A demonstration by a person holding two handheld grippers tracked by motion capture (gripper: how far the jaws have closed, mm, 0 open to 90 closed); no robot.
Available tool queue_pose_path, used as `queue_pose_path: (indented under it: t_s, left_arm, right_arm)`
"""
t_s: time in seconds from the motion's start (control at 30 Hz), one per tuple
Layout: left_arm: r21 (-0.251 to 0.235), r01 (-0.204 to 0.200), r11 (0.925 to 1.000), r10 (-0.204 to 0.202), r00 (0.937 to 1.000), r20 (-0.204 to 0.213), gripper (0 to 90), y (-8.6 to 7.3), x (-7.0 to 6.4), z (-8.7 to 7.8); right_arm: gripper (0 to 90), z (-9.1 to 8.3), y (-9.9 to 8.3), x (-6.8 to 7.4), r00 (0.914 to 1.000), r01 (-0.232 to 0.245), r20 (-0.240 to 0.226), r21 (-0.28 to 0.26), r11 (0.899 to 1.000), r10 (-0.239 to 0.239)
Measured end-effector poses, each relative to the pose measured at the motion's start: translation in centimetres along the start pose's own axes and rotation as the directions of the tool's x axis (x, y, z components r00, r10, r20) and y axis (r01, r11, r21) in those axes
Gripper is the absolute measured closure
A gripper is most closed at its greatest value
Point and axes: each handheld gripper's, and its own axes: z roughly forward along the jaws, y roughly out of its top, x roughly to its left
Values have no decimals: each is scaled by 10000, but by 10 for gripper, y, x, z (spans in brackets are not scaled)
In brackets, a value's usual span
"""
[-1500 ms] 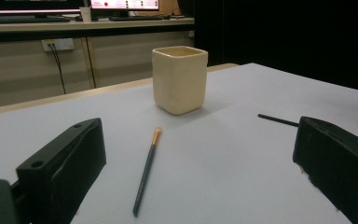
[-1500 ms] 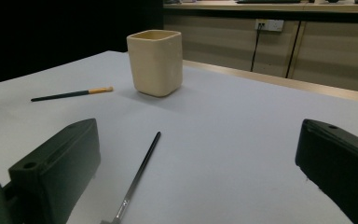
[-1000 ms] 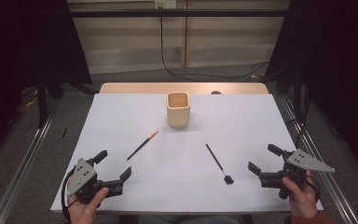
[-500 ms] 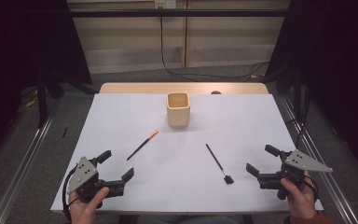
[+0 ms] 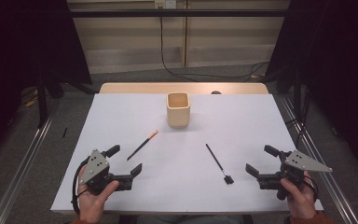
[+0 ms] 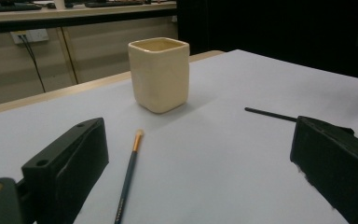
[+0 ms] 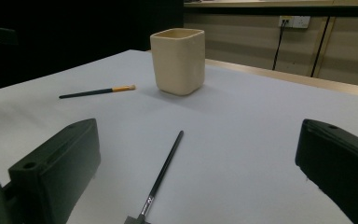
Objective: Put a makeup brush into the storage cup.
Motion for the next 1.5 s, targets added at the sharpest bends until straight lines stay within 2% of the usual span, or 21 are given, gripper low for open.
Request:
queue_pose_path:
  t_s: [0.07,0.1,0.27,0.3,0.53,0.67,0.8,0.93,1.1,1.17,1.27,1.37,1.43,1.5]
  left_arm:
    - [-55,39,10000,-39,10000,31,40,2,1,3]
    - [-36,56,10000,-55,9997,240,40,6,3,7]
    - [-32,-144,9999,145,9997,202,53,13,3,17]
    - [-18,-128,9999,129,9994,306,53,14,4,21]
    - [-125,-2,9999,3,10000,93,43,22,8,28]
    - [25,-259,9997,259,9996,129,41,26,11,32]
    - [132,-267,9996,264,9994,233,40,29,15,37]
    - [269,-91,9996,79,9989,455,41,33,21,45]
    - [233,-50,9997,46,9998,183,57,37,29,51]
    - [268,-9,9996,2,9996,265,57,37,31,52]
    - [405,-90,9991,84,9999,150,56,39,36,54]
    - [464,-4,9989,-4,9999,168,53,43,41,57]
    - [470,-63,9989,54,9998,194,53,45,41,58]
    - [487,53,9988,-68,9995,321,53,47,42,61]
  right_arm:
    - [0,0,0,0,10000,13,-45,8,10000,-13]
    - [0,1,0,0,10000,-26,-56,14,10000,26]
    - [0,2,-1,0,9998,40,-176,121,9999,-38]
    - [0,2,-1,1,9998,35,-212,100,9999,-33]
    - [0,1,-1,0,9998,-56,-182,58,10000,57]
    - [0,1,-1,0,9998,-18,-214,65,10000,20]
    - [0,2,-1,0,9998,-58,-182,76,10000,60]
    - [0,1,-1,0,9998,-72,-208,60,10000,73]
    - [0,1,-1,0,9998,-81,-201,79,9999,82]
    - [0,1,-1,0,9998,-66,-200,86,9999,68]
    - [0,1,-1,0,9998,-63,-196,71,10000,65]
    - [0,2,-1,0,9998,-37,-205,88,10000,39]
    - [0,2,-1,0,9998,-37,-202,94,9999,39]
    - [0,1,-1,0,9998,-30,-218,65,10000,31]
